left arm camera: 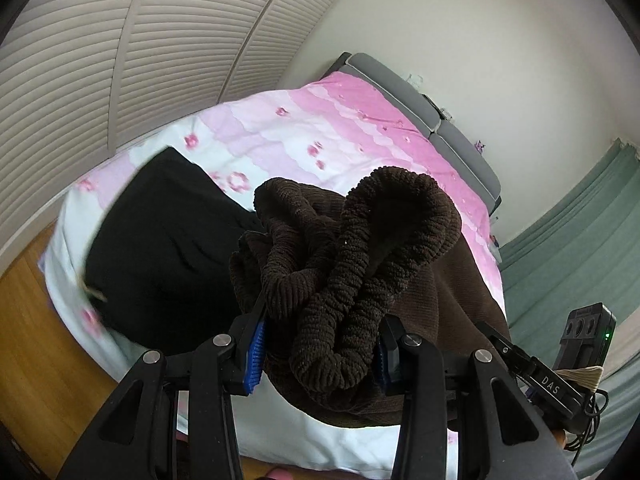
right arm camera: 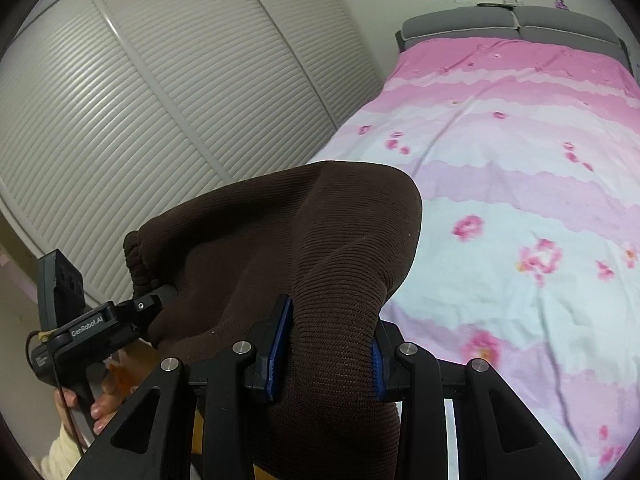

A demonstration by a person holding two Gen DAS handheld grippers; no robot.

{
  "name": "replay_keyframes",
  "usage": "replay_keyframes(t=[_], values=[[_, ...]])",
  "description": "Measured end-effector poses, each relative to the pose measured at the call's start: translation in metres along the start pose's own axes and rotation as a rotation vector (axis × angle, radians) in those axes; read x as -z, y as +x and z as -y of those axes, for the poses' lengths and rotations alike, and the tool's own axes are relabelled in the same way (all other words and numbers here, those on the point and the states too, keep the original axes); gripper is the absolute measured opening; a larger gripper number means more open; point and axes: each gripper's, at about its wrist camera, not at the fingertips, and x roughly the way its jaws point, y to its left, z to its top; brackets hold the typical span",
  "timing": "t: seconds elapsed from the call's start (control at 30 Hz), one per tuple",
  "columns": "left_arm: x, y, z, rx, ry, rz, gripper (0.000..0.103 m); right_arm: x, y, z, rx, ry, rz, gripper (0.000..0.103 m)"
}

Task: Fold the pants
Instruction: 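Carry the folded pants with both grippers onto the stack of folded clothes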

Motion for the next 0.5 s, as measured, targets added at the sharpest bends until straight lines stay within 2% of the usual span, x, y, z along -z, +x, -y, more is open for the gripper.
replay_keyframes(t=[0.2,0.5], values=[[-0.066,0.006,-0.072,0.006,0.041,-0.054,0.041,-0.01,0.067,-0.059,0.025,0.033,0.014,0.034],[-0.125,0.041,-0.129,0.016,0.06,-0.114,0.041,-0.033,0.151,-0.102,0.065,0.054,-0.006,0.034]])
